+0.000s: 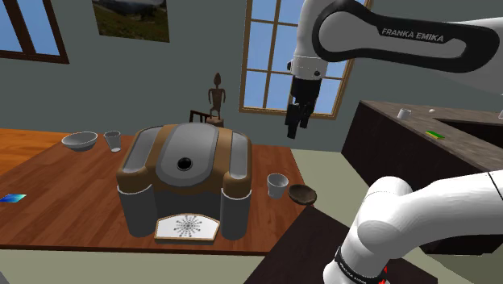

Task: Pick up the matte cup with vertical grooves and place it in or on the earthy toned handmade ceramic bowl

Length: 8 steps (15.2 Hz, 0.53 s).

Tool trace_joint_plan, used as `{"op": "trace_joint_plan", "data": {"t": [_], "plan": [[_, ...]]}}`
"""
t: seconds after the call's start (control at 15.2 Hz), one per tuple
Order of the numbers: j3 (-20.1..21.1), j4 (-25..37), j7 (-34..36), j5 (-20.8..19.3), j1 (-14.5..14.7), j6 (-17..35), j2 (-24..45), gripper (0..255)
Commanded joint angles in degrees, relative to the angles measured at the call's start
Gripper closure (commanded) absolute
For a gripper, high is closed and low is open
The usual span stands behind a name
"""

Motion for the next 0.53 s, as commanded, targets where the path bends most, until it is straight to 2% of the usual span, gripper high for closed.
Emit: {"op": "trace_joint_plan", "data": {"t": [0.0,0.46], "plan": [[0.0,0.0,0.0,0.0,0.0,0.0,0.0,0],[-3.1,-9.4,-2.4,-3.6,-1.7,13.5,3.7,0]]}}
